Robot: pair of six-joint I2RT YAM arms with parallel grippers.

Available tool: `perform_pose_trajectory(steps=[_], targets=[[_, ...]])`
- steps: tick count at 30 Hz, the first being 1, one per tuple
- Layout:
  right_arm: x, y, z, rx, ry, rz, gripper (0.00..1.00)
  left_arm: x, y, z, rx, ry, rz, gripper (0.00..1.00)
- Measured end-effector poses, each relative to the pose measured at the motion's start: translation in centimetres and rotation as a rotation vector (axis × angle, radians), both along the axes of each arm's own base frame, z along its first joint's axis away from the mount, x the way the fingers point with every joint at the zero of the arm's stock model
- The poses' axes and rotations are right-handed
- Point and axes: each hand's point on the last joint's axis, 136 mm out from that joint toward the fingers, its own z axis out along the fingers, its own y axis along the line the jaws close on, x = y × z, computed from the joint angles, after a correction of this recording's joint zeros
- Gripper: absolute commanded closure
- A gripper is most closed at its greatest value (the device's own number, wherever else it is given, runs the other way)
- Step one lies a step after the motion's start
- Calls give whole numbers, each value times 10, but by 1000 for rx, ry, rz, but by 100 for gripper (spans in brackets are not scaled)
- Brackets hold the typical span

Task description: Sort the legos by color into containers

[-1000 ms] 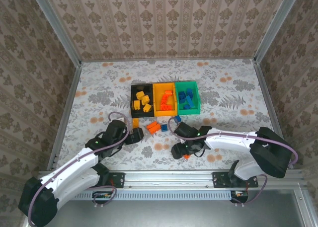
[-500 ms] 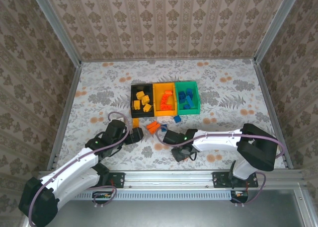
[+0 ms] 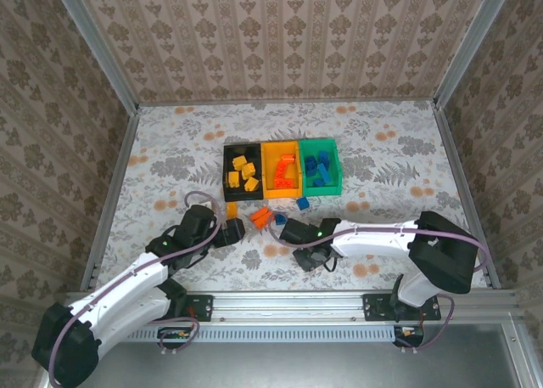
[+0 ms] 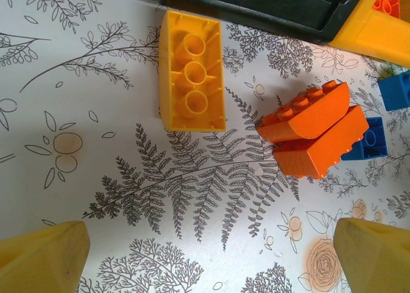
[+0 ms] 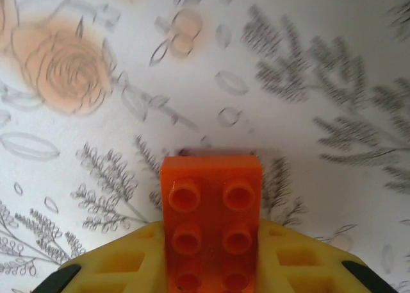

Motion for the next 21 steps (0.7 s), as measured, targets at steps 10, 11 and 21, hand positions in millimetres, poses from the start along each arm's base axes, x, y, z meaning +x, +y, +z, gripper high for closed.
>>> perform_pose_trajectory(steps=[10,11,21], targets=[[124,27,127,298,-312,-160,69,1,1,0,0,0,5,0],[141,32,142,324,-350,-173,69,1,1,0,0,1,5,0],[259,57,123,272,-407,-281,67,4,-1,9,-7,-10,6,0]])
